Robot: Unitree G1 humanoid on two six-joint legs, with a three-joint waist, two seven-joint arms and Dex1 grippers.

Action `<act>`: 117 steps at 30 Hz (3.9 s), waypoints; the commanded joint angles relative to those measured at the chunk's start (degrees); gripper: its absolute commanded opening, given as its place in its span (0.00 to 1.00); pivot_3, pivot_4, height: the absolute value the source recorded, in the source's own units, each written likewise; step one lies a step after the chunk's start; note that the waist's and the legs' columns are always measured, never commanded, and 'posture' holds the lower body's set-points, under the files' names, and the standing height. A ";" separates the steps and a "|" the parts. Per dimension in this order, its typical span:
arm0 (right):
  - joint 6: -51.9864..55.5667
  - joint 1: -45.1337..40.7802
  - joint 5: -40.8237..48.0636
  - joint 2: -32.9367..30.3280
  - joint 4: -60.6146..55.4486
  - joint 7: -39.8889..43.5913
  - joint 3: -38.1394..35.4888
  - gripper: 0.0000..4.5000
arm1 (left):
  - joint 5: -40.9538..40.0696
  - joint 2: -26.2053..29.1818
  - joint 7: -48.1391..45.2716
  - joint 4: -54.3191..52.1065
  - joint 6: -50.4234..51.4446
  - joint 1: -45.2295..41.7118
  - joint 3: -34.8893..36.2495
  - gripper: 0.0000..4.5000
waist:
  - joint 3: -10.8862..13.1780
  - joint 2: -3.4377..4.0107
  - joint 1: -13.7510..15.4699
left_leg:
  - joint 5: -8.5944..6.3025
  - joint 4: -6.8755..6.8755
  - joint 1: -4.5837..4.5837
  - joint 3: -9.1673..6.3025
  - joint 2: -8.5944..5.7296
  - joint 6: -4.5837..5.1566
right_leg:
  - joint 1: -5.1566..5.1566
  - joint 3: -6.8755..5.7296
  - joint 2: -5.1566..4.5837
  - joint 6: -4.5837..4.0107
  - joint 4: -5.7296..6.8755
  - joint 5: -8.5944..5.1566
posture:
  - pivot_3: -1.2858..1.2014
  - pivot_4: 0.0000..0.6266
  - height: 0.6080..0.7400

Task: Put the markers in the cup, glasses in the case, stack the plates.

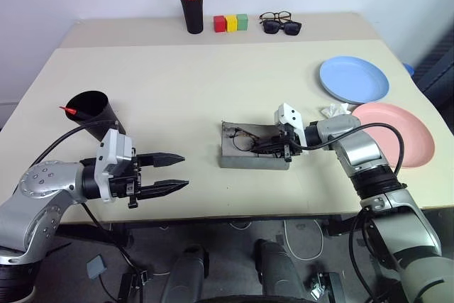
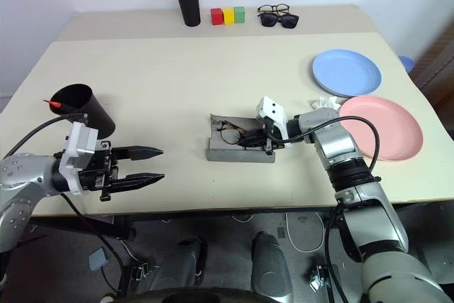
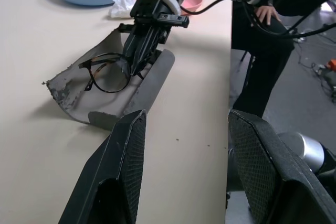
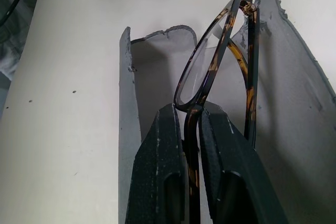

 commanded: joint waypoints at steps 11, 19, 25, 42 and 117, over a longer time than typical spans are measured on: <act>8.19 0.08 4.58 -6.58 -11.43 -1.38 -5.78 0.86 | 6.01 -5.15 8.26 4.70 -3.04 -10.48 -4.88 0.56 | 0.04 0.06 0.38 | 0.00 0.01 -0.02 0.00 0.00 0.00 | -0.01 0.00 0.00 0.04 0.00 0.02 | 0.52 0.24 1.00; 14.78 18.19 13.65 -15.34 -36.08 -6.83 -23.19 0.87 | 16.43 -15.67 16.98 17.89 -0.84 -29.31 -18.29 0.37 | 0.02 -0.01 2.57 | 0.00 -0.01 -0.06 -0.02 -0.02 0.00 | 0.03 -0.02 0.00 0.23 -0.10 0.10 | 0.52 0.24 1.00; 4.42 52.32 10.61 -13.57 -50.03 -10.38 -38.87 0.87 | 29.76 -26.91 24.14 41.98 -9.21 -45.59 -25.99 0.01 | -0.01 -0.11 4.02 | -0.02 0.18 -0.14 0.14 -0.08 0.02 | 0.20 0.03 -0.04 0.34 -0.28 0.05 | 0.52 0.24 1.00; -4.90 71.48 10.54 -1.30 -56.55 -27.99 -43.62 0.87 | 50.44 -38.00 10.99 93.49 -37.90 -72.34 -36.16 0.01 | 0.06 -0.34 2.09 | -0.03 0.04 -0.18 0.15 -0.02 0.01 | 0.08 0.02 -0.03 0.46 -0.27 -0.19 | 0.52 0.24 1.00; -29.99 -10.34 -13.47 -19.70 32.47 -34.05 -16.20 0.04 | 25.29 -33.12 18.98 18.80 14.01 -44.08 -27.66 1.00 | 0.06 0.12 0.82 | 0.01 0.08 -0.01 0.14 -0.04 0.01 | 0.19 0.10 0.00 0.30 -0.14 0.05 | 0.52 0.24 1.00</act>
